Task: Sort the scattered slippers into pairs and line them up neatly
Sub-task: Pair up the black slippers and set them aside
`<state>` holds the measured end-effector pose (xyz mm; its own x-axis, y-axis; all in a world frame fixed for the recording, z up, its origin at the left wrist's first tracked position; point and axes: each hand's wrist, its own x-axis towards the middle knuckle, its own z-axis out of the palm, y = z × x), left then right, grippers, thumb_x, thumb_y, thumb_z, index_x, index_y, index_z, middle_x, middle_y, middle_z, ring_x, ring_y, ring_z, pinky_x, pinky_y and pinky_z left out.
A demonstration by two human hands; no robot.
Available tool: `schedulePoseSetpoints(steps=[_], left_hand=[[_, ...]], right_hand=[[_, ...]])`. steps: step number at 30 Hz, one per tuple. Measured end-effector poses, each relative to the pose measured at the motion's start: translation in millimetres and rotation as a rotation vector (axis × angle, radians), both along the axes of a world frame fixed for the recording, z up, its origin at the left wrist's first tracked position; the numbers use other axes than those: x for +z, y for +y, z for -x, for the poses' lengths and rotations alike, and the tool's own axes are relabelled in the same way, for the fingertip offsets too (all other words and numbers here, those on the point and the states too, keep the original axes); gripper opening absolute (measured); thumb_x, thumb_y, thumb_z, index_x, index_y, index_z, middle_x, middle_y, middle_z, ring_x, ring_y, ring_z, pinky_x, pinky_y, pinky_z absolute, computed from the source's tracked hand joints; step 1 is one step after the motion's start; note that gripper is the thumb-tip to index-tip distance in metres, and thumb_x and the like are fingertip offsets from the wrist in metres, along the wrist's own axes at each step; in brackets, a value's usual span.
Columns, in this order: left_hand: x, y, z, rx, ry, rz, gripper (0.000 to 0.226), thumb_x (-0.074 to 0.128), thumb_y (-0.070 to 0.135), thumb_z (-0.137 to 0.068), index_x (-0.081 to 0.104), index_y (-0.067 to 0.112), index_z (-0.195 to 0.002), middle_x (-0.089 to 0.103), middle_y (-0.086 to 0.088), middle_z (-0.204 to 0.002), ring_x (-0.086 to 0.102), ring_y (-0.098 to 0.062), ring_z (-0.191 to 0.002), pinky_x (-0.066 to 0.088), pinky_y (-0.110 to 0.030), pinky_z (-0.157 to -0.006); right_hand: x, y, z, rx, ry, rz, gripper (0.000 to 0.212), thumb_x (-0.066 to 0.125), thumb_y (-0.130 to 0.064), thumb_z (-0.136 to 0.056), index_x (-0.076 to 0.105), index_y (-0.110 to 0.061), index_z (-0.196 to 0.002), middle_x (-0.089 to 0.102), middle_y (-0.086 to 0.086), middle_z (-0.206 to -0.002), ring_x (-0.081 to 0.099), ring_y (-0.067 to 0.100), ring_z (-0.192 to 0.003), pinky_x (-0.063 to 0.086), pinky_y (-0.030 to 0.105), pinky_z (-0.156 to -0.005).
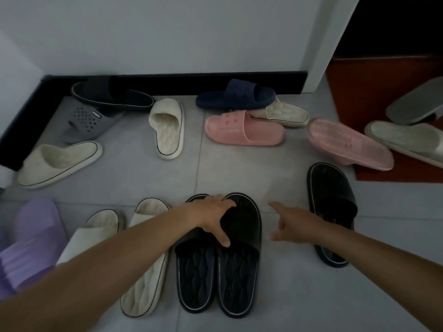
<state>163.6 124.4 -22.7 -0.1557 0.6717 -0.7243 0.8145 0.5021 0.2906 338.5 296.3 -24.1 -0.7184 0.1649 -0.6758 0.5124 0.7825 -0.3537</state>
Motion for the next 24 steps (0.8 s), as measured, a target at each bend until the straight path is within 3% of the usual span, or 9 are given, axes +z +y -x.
schedulePoseSetpoints(steps=[3,7,9,11,14,16,18,21,24], left_hand=[[1.4,-7.6,19.4,0.295,-0.148,-0.076,0.085,0.073,0.055,-0.070,0.037,0.020,-0.139,0.046,-0.002,-0.135,0.047,-0.022,-0.124,0.039,-0.036,-0.106],[1.0,-24.3,37.6,0.355,0.036,-0.086,0.052,0.055,0.042,-0.091,0.046,0.012,-0.132,0.052,-0.009,-0.134,0.051,-0.022,-0.120,0.041,-0.030,-0.099],[3.8,-34.8,39.8,0.376,0.021,-0.049,0.060,0.060,0.044,-0.087,0.043,0.014,-0.136,0.050,-0.007,-0.137,0.050,-0.021,-0.122,0.040,-0.030,-0.101],[7.4,-46.4,32.1,0.358,-0.041,0.012,0.086,0.073,0.051,-0.072,0.035,0.016,-0.141,0.046,-0.005,-0.140,0.046,-0.021,-0.126,0.038,-0.030,-0.104],[3.8,-63.5,5.8,0.091,0.176,0.106,0.112,0.080,0.048,-0.062,0.014,0.018,-0.148,0.037,-0.009,-0.142,0.039,-0.030,-0.130,0.039,-0.038,-0.102],[2.4,-70.6,-3.5,0.046,0.320,0.087,0.106,0.075,0.037,-0.069,0.009,0.020,-0.149,0.034,-0.009,-0.142,0.038,-0.030,-0.129,0.044,-0.043,-0.098],[6.7,-73.1,-6.4,0.124,0.331,0.078,0.099,0.072,0.031,-0.074,0.009,0.021,-0.150,0.031,-0.007,-0.145,0.035,-0.027,-0.132,0.044,-0.044,-0.098],[19.7,-70.1,-10.8,0.191,0.310,0.085,0.101,0.072,0.038,-0.075,0.006,0.022,-0.151,0.022,-0.005,-0.153,0.029,-0.026,-0.137,0.040,-0.043,-0.105],[37.9,-57.2,-10.2,0.216,0.262,0.127,0.106,0.072,0.047,-0.073,0.005,0.023,-0.151,0.017,-0.004,-0.156,0.023,-0.024,-0.141,0.033,-0.042,-0.110]], right_hand=[[-1.6,-11.3,18.1,0.014,0.040,0.014,0.097,0.065,-0.059,-0.074,0.011,-0.028,-0.148,0.053,0.002,-0.131,0.051,0.020,-0.118,0.044,0.032,-0.095],[-1.8,-28.2,31.9,0.081,0.130,-0.001,0.096,0.066,-0.060,-0.073,0.016,-0.026,-0.148,0.035,0.006,-0.145,0.038,0.024,-0.132,0.037,0.037,-0.106],[-1.2,-39.2,38.0,0.144,0.157,-0.016,0.101,0.066,-0.065,-0.069,0.017,-0.025,-0.148,0.031,0.006,-0.146,0.032,0.025,-0.134,0.033,0.036,-0.108],[-2.4,-53.6,46.0,0.242,0.166,-0.044,0.110,0.065,-0.070,-0.063,0.013,-0.025,-0.148,0.029,0.006,-0.147,0.030,0.026,-0.135,0.031,0.038,-0.109],[-7.9,-69.7,59.0,0.473,0.163,-0.193,0.112,0.070,-0.062,-0.060,0.013,-0.019,-0.147,0.035,0.013,-0.138,0.037,0.032,-0.125,0.034,0.041,-0.103],[-8.5,-58.6,67.4,0.498,0.143,-0.288,0.104,0.074,-0.052,-0.056,0.024,-0.015,-0.140,0.038,0.014,-0.131,0.041,0.033,-0.119,0.036,0.041,-0.095],[-3.7,-31.6,72.3,0.418,0.078,-0.310,0.104,0.076,-0.045,-0.057,0.023,-0.014,-0.140,0.035,0.013,-0.131,0.039,0.033,-0.120,0.037,0.042,-0.096],[0.6,0.8,72.4,0.418,0.033,-0.373,0.118,0.077,-0.046,-0.060,0.005,-0.015,-0.148,0.026,0.014,-0.144,0.032,0.035,-0.128,0.034,0.046,-0.103],[2.5,-18.5,69.8,0.406,0.099,-0.312,0.118,0.078,-0.048,-0.061,0.006,-0.017,-0.148,0.019,0.018,-0.150,0.025,0.042,-0.133,0.024,0.053,-0.109]])
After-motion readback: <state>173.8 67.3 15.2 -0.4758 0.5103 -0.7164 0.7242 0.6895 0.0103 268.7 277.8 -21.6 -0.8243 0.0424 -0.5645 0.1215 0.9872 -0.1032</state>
